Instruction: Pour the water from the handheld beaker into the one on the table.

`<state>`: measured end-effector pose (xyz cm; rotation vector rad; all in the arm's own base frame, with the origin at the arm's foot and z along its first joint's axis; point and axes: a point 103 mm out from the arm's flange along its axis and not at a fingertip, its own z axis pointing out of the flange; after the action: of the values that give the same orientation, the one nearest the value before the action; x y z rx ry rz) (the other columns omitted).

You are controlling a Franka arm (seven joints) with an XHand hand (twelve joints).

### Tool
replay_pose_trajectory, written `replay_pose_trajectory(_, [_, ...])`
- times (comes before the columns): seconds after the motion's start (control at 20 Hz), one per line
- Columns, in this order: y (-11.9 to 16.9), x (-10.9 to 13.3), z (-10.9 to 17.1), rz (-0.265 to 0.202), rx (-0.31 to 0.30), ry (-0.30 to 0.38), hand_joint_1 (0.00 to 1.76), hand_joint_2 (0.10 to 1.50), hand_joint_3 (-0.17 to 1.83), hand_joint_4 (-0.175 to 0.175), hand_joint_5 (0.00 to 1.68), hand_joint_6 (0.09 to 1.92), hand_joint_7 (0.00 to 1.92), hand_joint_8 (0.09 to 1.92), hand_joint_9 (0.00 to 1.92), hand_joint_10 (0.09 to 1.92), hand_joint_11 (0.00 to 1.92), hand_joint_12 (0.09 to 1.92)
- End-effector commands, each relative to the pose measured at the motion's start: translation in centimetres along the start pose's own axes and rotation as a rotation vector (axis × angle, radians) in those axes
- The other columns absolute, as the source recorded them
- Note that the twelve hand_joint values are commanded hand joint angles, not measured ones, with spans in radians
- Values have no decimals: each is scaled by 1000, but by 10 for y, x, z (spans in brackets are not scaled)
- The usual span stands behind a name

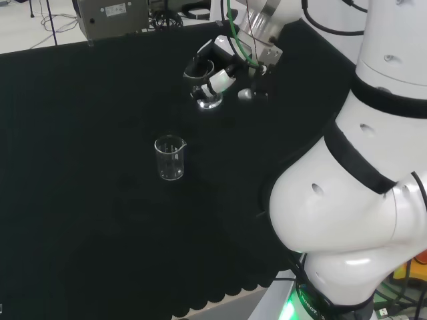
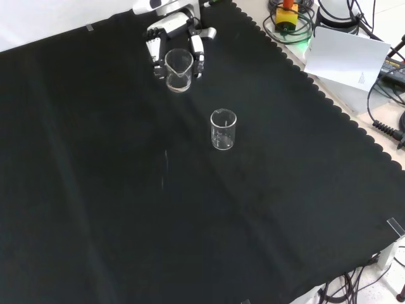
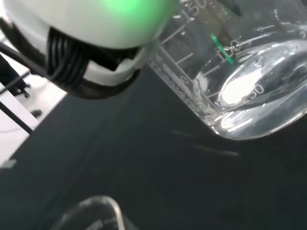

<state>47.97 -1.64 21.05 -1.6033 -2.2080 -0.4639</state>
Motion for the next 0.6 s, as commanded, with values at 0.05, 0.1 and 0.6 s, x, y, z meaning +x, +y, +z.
replay_pose_trajectory(0.05, [-28,11,-1,41,96,-67,1329,596,648,-175,1446,306,1517,243,1843,136,1541,572])
replay_pose_trajectory(0.1, [-29,12,0,45,109,-73,1329,596,649,-175,1446,307,1517,244,1844,136,1541,572])
replay_pose_trajectory(0.6, [-49,29,11,51,271,-232,1326,590,678,-175,1398,416,1466,362,1850,131,1544,554])
